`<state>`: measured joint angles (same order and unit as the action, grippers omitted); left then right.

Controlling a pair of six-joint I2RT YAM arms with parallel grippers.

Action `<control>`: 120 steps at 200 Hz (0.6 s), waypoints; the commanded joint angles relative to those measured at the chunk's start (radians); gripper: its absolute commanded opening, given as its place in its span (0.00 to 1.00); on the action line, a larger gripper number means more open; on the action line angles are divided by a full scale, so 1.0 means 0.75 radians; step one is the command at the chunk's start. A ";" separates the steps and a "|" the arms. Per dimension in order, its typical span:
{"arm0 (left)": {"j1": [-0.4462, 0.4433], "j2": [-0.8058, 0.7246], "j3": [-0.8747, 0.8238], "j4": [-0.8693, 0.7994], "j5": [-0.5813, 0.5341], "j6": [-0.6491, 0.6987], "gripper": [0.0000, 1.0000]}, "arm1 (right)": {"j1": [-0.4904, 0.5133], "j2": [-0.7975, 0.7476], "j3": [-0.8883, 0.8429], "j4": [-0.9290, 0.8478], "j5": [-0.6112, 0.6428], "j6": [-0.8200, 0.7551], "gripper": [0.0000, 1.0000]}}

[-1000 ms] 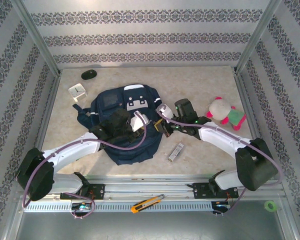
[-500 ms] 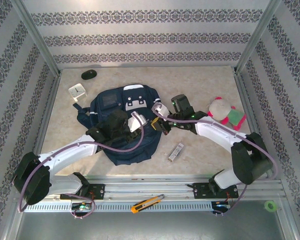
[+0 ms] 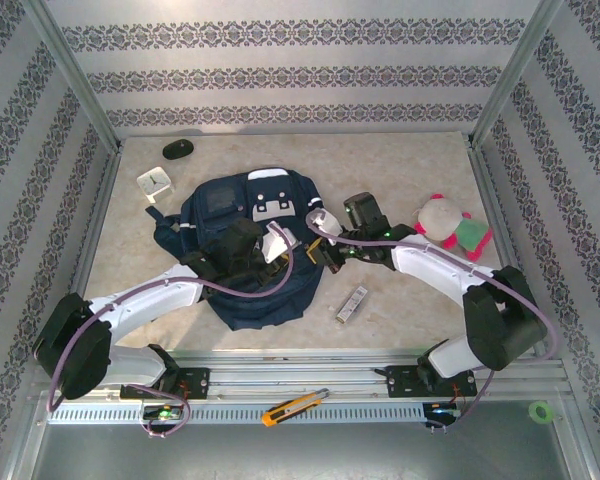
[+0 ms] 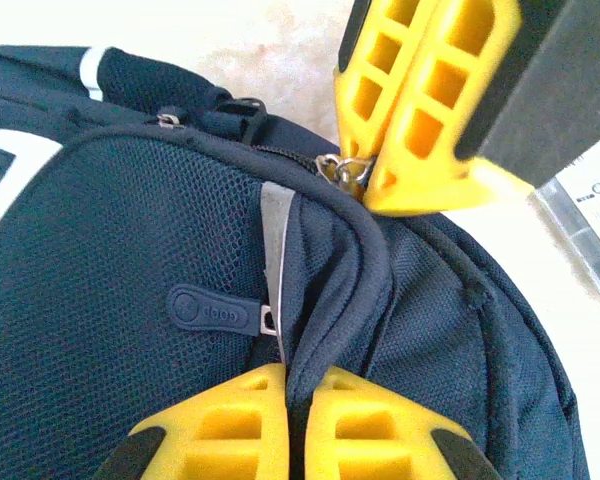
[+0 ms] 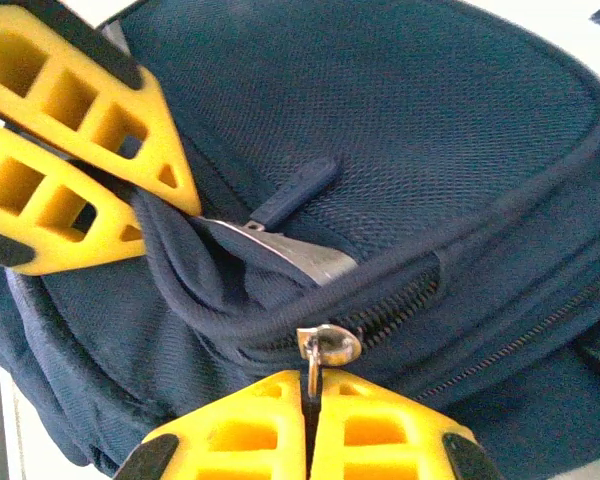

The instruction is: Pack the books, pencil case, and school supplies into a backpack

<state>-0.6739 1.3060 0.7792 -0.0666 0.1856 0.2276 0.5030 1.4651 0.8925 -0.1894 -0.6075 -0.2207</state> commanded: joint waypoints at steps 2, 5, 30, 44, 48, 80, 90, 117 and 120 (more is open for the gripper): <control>0.049 -0.056 0.000 0.074 -0.112 0.043 0.00 | -0.100 -0.060 -0.038 -0.007 -0.095 -0.005 0.00; 0.052 -0.066 -0.012 0.069 -0.087 0.056 0.00 | -0.109 -0.058 -0.032 -0.009 -0.091 -0.018 0.00; 0.062 -0.166 -0.094 0.067 0.237 0.163 0.00 | -0.111 0.005 0.026 0.030 -0.161 -0.130 0.00; 0.064 -0.202 -0.124 0.080 0.293 0.158 0.00 | -0.093 0.053 0.055 0.051 -0.203 -0.177 0.00; 0.065 -0.207 -0.130 0.081 0.288 0.153 0.00 | -0.087 0.060 0.067 0.050 -0.216 -0.194 0.00; 0.099 -0.192 -0.139 0.078 0.030 0.102 0.00 | -0.037 0.074 0.099 -0.045 -0.414 -0.394 0.00; 0.124 -0.180 -0.132 0.079 -0.040 0.076 0.00 | -0.022 0.043 0.086 -0.082 -0.458 -0.447 0.00; 0.196 -0.148 -0.109 0.092 -0.082 0.018 0.00 | 0.024 -0.028 0.072 -0.215 -0.457 -0.541 0.00; 0.197 -0.146 -0.106 0.094 -0.074 0.016 0.00 | 0.034 -0.034 0.070 -0.222 -0.455 -0.543 0.00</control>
<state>-0.6010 1.1755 0.6792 -0.0212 0.2790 0.2943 0.4915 1.5127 0.9367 -0.2253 -0.8421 -0.5098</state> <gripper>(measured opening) 0.075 0.042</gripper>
